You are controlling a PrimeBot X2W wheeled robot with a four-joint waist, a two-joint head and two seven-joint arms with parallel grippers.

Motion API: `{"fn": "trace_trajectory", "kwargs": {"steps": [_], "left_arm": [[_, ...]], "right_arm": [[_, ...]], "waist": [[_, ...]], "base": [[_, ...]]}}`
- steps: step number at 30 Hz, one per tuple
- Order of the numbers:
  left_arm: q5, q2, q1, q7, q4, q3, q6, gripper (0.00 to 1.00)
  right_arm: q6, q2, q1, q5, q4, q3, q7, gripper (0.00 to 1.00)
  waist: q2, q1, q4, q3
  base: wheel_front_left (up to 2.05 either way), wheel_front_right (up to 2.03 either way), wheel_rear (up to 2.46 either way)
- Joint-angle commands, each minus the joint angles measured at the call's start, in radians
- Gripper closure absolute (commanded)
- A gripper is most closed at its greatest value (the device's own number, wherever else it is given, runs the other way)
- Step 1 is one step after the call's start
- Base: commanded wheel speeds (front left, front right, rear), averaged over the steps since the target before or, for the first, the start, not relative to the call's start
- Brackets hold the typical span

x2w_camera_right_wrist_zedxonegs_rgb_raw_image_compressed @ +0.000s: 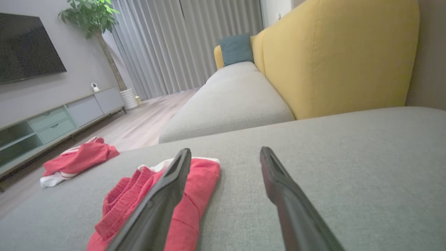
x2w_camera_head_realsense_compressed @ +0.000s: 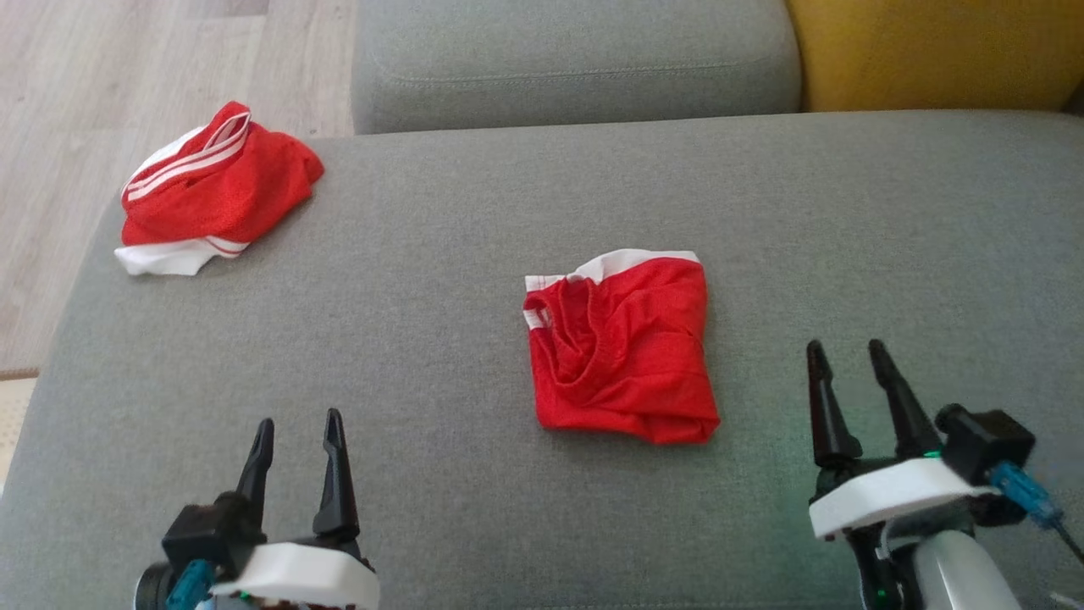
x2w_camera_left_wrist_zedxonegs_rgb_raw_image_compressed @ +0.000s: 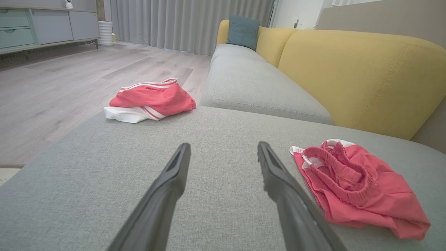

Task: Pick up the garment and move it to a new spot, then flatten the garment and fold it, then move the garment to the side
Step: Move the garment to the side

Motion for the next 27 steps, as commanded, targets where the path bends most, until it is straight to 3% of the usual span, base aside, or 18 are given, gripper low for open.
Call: {"fn": "trace_trajectory", "kwargs": {"steps": [1, 10, 16, 27], "left_arm": [[0.009, -0.006, -0.045, -0.012, -0.034, 0.028, -0.001, 0.0], [-0.009, -0.007, -0.08, -0.012, -0.035, 0.01, 0.002, 0.0], [-0.034, -0.008, -0.112, -0.012, -0.04, -0.01, 0.019, 0.0], [-0.062, -0.008, -0.146, -0.012, -0.045, -0.027, 0.038, 0.0]], "right_arm": [[-0.001, -0.002, -0.044, 0.018, -0.016, 0.029, 0.05, 0.0], [-0.001, -0.005, -0.203, 0.02, 0.044, -0.004, 0.343, 0.0], [-0.001, -0.048, -0.29, 0.065, 0.122, -0.002, 0.524, 0.0], [-0.001, -0.109, -0.347, 0.117, 0.214, 0.009, 0.675, 0.0]], "waist": [[0.0, 0.0, 0.011, 0.01], [0.0, 0.0, 0.076, 0.075], [0.0, 0.0, 0.143, 0.126], [0.0, 0.0, 0.221, 0.189]], "base": [[0.0, 0.0, 0.0], [0.0, 0.0, 0.0], [0.0, 0.0, 0.0], [0.0, 0.0, 0.0]]}}
